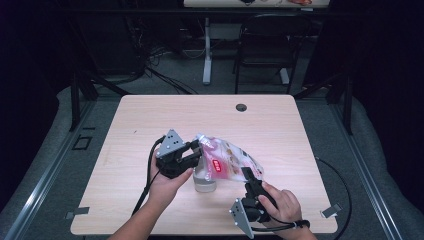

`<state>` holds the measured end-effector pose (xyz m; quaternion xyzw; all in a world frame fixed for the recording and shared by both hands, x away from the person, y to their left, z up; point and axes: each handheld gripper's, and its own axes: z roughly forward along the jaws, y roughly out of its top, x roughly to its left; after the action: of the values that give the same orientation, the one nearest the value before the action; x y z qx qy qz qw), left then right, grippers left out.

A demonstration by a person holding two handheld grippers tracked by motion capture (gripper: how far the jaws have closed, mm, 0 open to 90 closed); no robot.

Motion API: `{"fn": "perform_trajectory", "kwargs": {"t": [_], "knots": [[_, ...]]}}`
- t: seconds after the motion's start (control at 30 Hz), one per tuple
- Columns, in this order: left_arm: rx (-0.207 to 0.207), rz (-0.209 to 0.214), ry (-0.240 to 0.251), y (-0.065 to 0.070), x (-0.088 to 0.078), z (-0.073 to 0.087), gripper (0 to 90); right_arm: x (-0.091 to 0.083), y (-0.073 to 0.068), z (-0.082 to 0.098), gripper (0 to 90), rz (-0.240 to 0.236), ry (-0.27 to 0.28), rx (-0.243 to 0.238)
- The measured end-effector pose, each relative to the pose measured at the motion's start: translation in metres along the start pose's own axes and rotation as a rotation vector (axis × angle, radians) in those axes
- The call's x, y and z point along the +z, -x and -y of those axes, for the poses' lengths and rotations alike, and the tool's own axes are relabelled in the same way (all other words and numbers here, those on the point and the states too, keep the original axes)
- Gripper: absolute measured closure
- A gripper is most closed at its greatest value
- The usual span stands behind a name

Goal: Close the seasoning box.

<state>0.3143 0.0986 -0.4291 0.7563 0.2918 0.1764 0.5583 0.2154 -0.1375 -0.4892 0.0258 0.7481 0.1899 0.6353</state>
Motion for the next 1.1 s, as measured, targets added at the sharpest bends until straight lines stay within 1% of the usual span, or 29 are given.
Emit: {"fn": "perform_trajectory", "kwargs": {"t": [0.03, 0.07, 0.1, 0.2, 0.3, 0.33, 0.37, 0.4, 0.43, 0.53, 0.6, 0.67, 0.73, 0.77, 0.8, 0.87, 0.97, 1.1], "knots": [[0.000, -0.003, 0.002, 0.000, 0.000, -0.001, 69.4, 0.000, 0.000, 0.000, 86.5, -0.002, 0.000, 0.007], [-0.001, -0.002, 0.000, 0.000, 0.000, -0.001, 69.5, 0.001, 0.000, -0.001, 86.5, -0.006, 0.020, 0.033], [0.001, -0.003, 0.001, 0.000, 0.000, -0.002, 69.5, 0.001, 0.000, -0.001, 86.5, -0.006, 0.020, 0.033], [0.000, -0.004, 0.008, 0.000, 0.001, -0.002, 69.5, 0.002, 0.001, -0.001, 86.5, -0.014, 0.026, 0.064], [-0.003, -0.001, 0.019, 0.000, 0.000, -0.002, 69.3, 0.001, 0.004, 0.000, 86.5, -0.036, 0.031, 0.127], [0.001, -0.003, 0.014, 0.000, -0.001, -0.003, 69.3, 0.001, 0.004, 0.000, 86.5, -0.035, 0.042, 0.153], [0.000, -0.004, 0.018, 0.000, -0.001, -0.003, 69.3, 0.001, 0.005, 0.000, 86.5, -0.033, 0.033, 0.163], [0.000, 0.000, 0.022, 0.000, -0.001, -0.004, 69.3, 0.001, 0.005, 0.000, 86.5, -0.037, 0.046, 0.191], [0.003, 0.002, 0.022, 0.000, -0.001, -0.004, 69.1, 0.000, 0.008, 0.000, 86.5, -0.051, 0.025, 0.206], [0.005, 0.001, 0.029, 0.001, -0.002, -0.005, 68.9, 0.000, 0.010, 0.002, 86.6, -0.061, 0.029, 0.264], [0.005, 0.002, 0.029, 0.001, -0.002, -0.005, 68.4, 0.001, 0.014, 0.004, 87.0, -0.083, 0.039, 0.334], [0.005, 0.002, 0.026, 0.001, -0.002, -0.004, 68.4, 0.001, 0.015, 0.006, 87.4, -0.095, 0.045, 0.372], [0.004, 0.003, 0.025, 0.001, -0.001, -0.004, 68.4, 0.002, 0.018, 0.009, 87.9, -0.125, 0.046, 0.445], [0.004, 0.001, 0.028, 0.002, 0.000, -0.004, 68.4, 0.002, 0.018, 0.009, 87.9, -0.125, 0.046, 0.445], [0.003, 0.004, 0.026, 0.002, 0.000, -0.004, 68.4, 0.003, 0.019, 0.011, 88.1, -0.151, 0.044, 0.486], [-0.001, 0.008, 0.032, 0.002, 0.001, -0.003, 68.3, 0.006, 0.018, 0.014, 88.4, -0.176, 0.043, 0.519], [0.002, 0.005, 0.024, 0.003, 0.004, -0.003, 68.2, 0.009, 0.016, 0.017, 88.5, -0.203, 0.029, 0.539], [0.001, 0.010, 0.027, 0.004, 0.004, -0.002, 68.1, 0.012, 0.017, 0.021, 88.6, -0.238, 0.029, 0.593]]}}
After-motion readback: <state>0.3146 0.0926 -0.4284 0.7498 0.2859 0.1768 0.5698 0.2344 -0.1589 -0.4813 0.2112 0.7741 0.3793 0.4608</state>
